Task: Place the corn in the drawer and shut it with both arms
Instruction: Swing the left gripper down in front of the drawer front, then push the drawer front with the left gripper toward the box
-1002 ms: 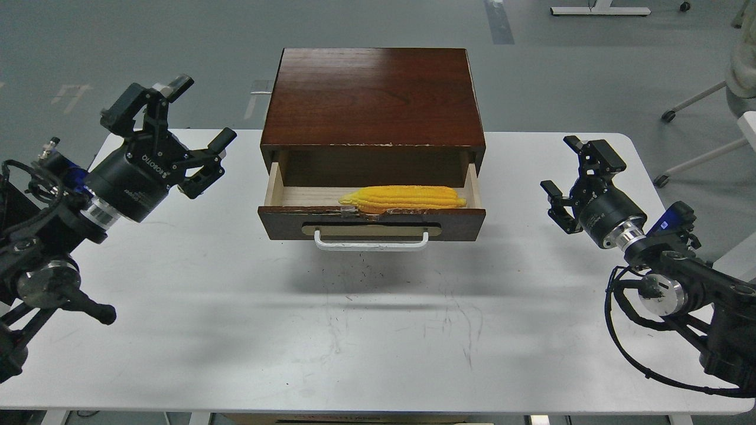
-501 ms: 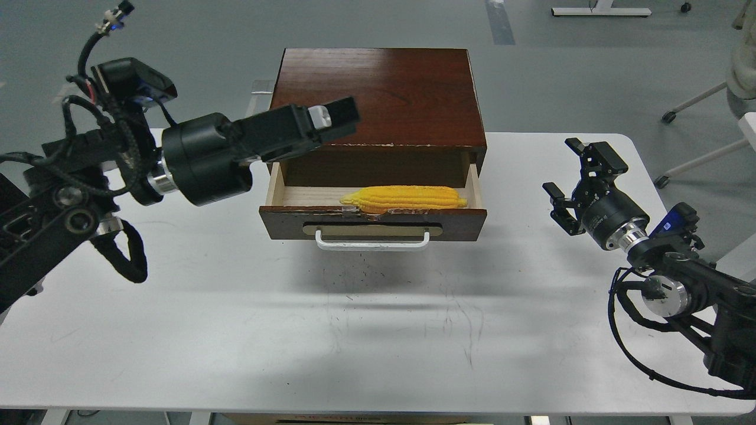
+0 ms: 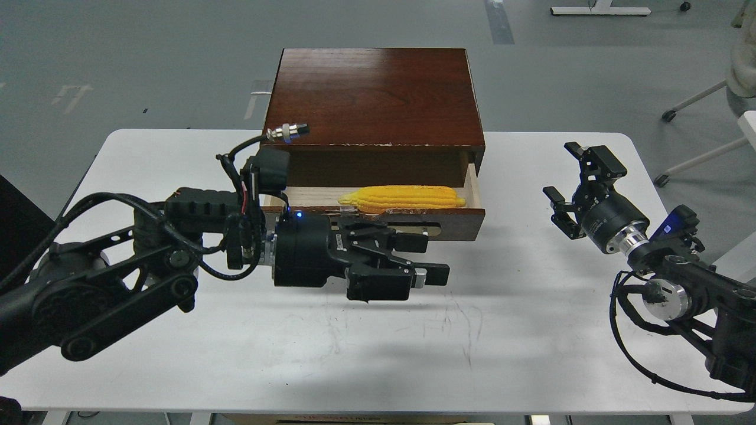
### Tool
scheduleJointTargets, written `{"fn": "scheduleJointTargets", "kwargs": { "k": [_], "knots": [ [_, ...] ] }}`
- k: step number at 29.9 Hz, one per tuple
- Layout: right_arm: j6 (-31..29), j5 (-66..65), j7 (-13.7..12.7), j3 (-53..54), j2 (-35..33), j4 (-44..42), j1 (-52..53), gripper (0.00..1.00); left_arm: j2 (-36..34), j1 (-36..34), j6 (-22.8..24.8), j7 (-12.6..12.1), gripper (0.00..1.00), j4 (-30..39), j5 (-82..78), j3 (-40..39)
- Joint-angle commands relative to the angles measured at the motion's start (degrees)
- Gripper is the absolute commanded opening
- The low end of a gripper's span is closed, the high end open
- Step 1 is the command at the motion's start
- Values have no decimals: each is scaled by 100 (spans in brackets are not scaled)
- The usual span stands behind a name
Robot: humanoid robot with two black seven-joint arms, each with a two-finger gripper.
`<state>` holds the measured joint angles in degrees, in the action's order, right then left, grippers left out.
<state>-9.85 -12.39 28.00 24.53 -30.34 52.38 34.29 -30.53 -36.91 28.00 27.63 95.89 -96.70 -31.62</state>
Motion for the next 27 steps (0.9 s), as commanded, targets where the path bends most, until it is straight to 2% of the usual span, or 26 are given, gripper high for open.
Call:
{"fn": "scheduleJointTargets", "kwargs": {
  "k": [1,3,4,7,20,27],
  "knots": [
    [0,-9,0,-9,1,0,-10,100,-24,359,0,-328,0,-9,-7,42],
    [0,-9,0,-9,1,0,-1,100,-15,587,0,-591,0,-44,2,33],
    [0,-9,0,-9,1,0,-1,100,-15,588,0,-592,0,-44,2,33],
    [0,-9,0,-18,1,0,-10,100,20,737,0,-820,0,-140,72,-19],
    [0,-9,0,-18,1,-8,-28,100,-15,878,0,-1023,0,-1054,1284,-63],
    [0,-9,0,-27,10,-8,-36,100,3,878,0,-1023,0,-1178,1698,-168]
  ]
}}
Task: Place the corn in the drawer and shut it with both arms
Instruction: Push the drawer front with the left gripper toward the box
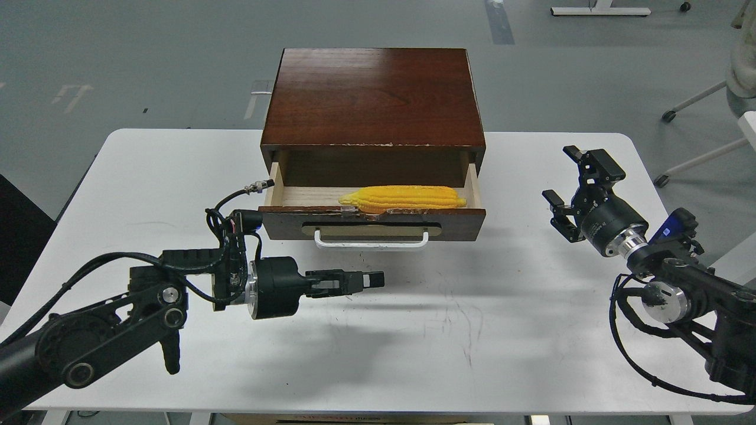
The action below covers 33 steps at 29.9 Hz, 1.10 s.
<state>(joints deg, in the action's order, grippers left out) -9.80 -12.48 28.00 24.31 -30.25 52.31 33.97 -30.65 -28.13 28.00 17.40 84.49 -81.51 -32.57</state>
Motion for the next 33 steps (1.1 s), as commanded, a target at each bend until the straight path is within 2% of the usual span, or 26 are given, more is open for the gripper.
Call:
{"fn": "scheduleJointTargets", "kwargs": {
  "k": [1,33],
  "knots": [
    [-4,0,0,-5,2,-1,-4,100,15,0,0,0,0,-46,249,-100],
    [4,-9,0,-23,19,8,-136,100,261,-9,-145,-9,0,-661,812,-240]
  ]
}}
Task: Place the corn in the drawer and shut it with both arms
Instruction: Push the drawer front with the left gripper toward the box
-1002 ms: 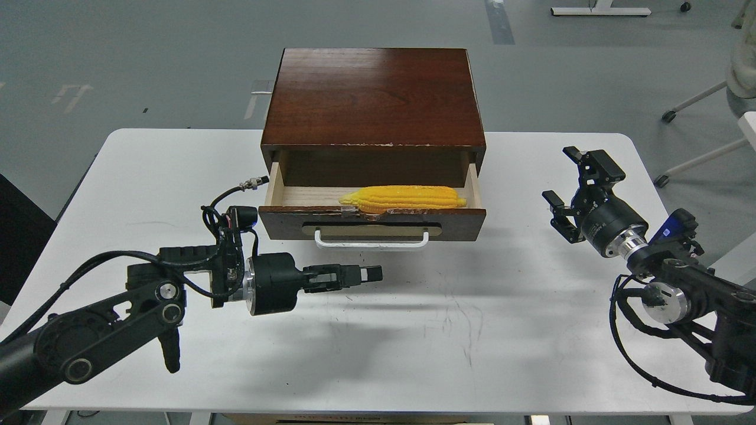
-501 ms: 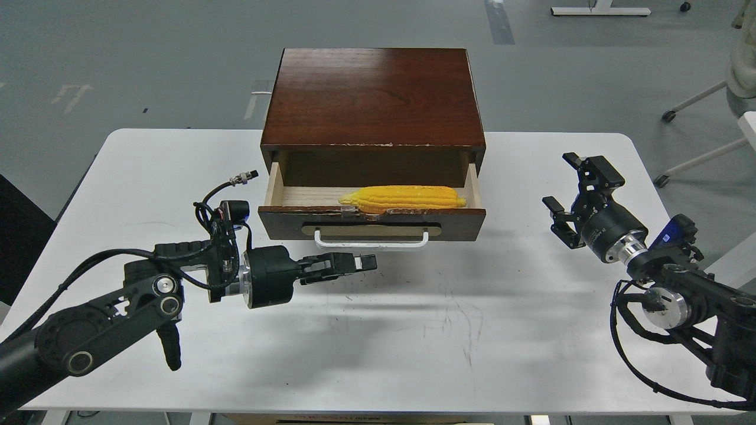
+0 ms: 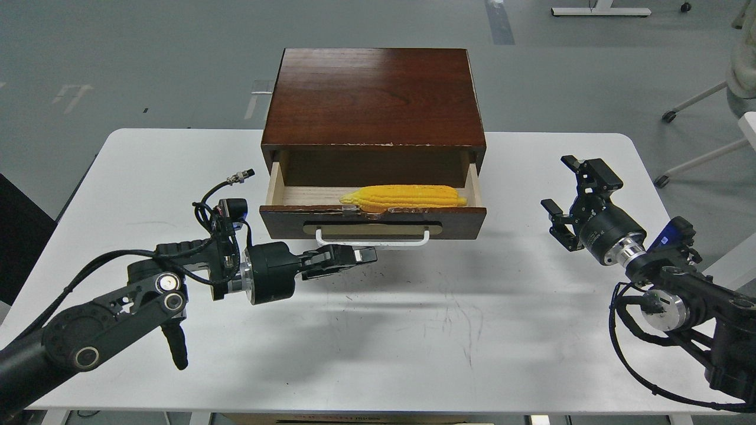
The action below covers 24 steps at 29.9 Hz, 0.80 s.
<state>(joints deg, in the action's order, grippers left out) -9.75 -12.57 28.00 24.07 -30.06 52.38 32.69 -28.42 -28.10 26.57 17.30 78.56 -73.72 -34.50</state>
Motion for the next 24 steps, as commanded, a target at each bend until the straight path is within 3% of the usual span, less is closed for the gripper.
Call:
{"fn": "scheduleJointTargets", "kwargs": {
  "k": [1,24],
  "knots": [
    [8,0,0,1,0,0,-35,100,39,-12,-3,2,0,-69,34,-83],
    [8,0,0,1,44,0,-105,100,205,-91,-99,10,0,-754,34,-277]
  ]
}}
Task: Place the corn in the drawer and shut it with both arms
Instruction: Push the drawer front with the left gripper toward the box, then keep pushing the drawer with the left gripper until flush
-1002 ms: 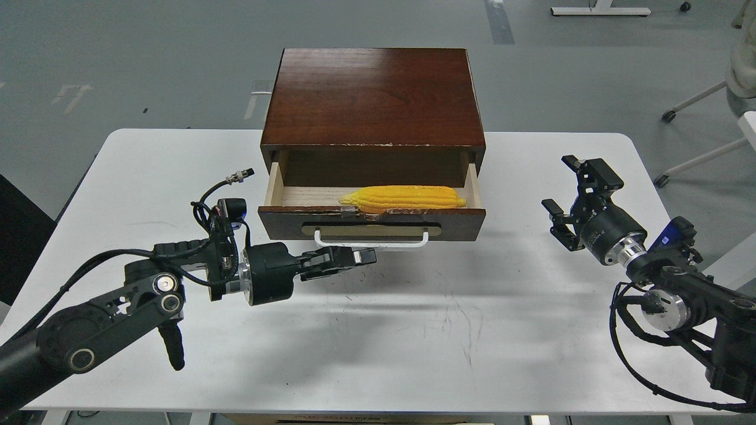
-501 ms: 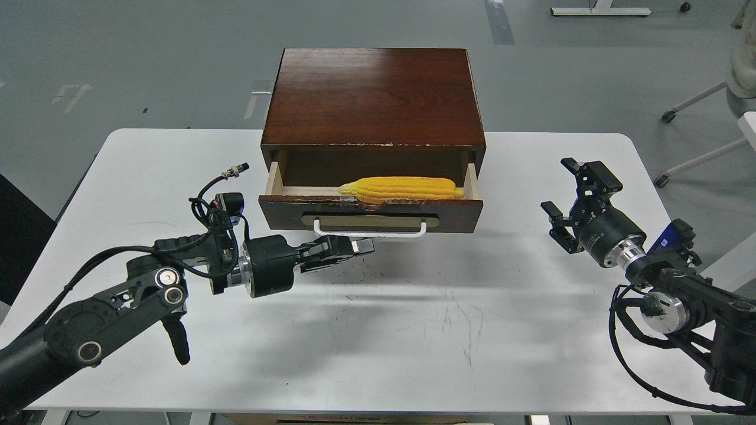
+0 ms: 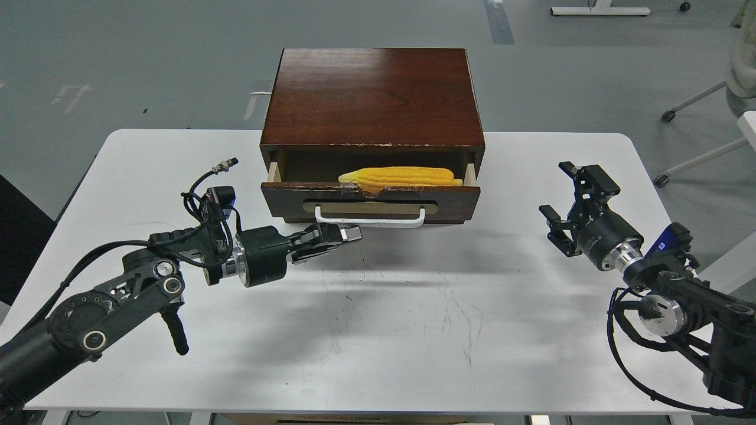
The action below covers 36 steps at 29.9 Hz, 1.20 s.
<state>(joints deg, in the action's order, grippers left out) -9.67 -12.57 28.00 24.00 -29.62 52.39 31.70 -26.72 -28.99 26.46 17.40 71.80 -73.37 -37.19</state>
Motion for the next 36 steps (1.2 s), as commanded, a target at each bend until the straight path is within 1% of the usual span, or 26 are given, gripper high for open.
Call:
{"fn": "scheduleJointTargets", "kwargs": {
  "k": [1,13,25,36],
  "knots": [
    [0,0,0,9,-9,-1,-15,100,70,-10,-132,0,0,-113,-1,-8],
    [0,0,0,9,-26,8,-24,100,247,-55,-246,0,0,-403,244,-131],
    [0,9,0,9,-35,17,-59,100,247,-90,-203,9,0,-456,262,-131],
    [0,9,0,9,-62,26,-59,100,247,-380,-150,0,0,-711,552,-60]
  ]
}}
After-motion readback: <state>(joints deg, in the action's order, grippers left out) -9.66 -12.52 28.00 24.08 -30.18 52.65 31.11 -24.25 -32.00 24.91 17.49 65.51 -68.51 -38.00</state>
